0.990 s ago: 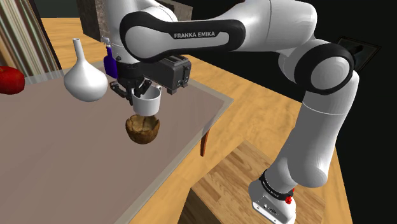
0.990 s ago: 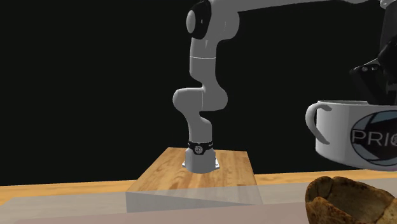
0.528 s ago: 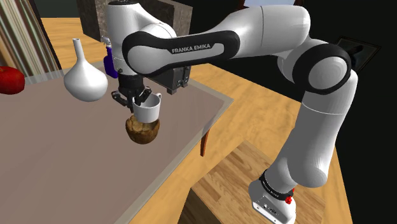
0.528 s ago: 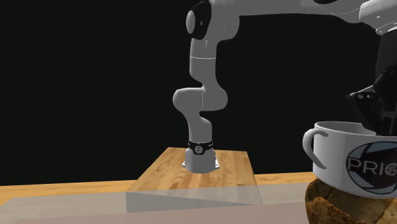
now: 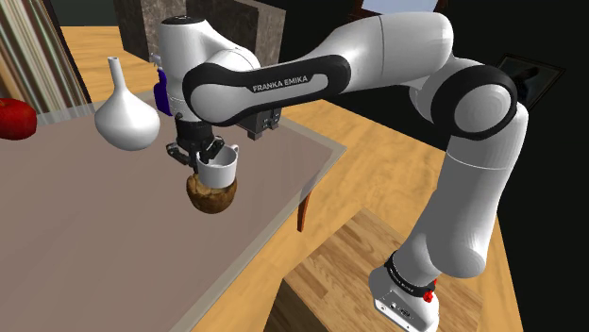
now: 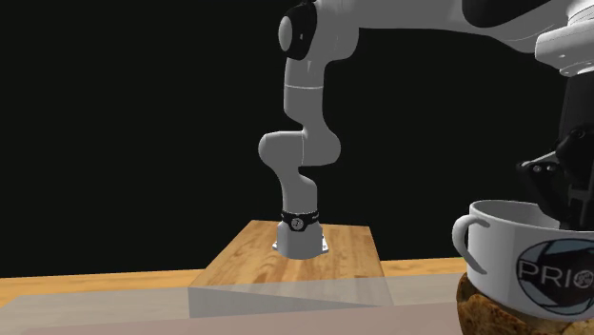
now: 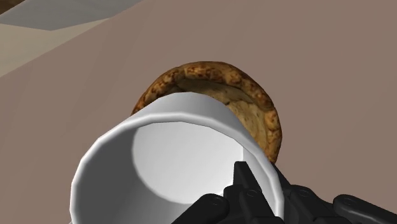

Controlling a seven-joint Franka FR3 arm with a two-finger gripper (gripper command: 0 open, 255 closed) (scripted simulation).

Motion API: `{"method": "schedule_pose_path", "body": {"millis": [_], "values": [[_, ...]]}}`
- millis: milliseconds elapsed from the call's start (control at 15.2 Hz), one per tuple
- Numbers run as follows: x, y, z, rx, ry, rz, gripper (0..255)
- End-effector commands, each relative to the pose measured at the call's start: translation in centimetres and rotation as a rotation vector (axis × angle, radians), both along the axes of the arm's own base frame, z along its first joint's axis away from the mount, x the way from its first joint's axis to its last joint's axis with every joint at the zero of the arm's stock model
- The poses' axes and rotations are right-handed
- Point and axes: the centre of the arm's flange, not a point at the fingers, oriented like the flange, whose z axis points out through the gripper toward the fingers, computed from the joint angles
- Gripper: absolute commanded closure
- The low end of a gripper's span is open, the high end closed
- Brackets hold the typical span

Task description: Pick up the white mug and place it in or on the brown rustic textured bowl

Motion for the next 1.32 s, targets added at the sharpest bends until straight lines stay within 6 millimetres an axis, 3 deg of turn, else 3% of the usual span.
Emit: {"method": "schedule_pose_path", "body": {"millis": [0, 66, 132, 462, 726, 1254], "values": [[0.0, 0.0, 0.0, 0.0, 0.0, 0.0, 255], [0.0, 0.0, 0.0, 0.0, 0.0, 0.0, 255], [0.0, 0.0, 0.0, 0.0, 0.0, 0.0, 0], [0.0, 0.0, 0.0, 0.0, 0.0, 0.0, 0], [-0.2, 0.3, 5.0, 0.0, 0.0, 0.0, 0], [-0.2, 0.3, 5.0, 0.0, 0.0, 0.0, 0]]}}
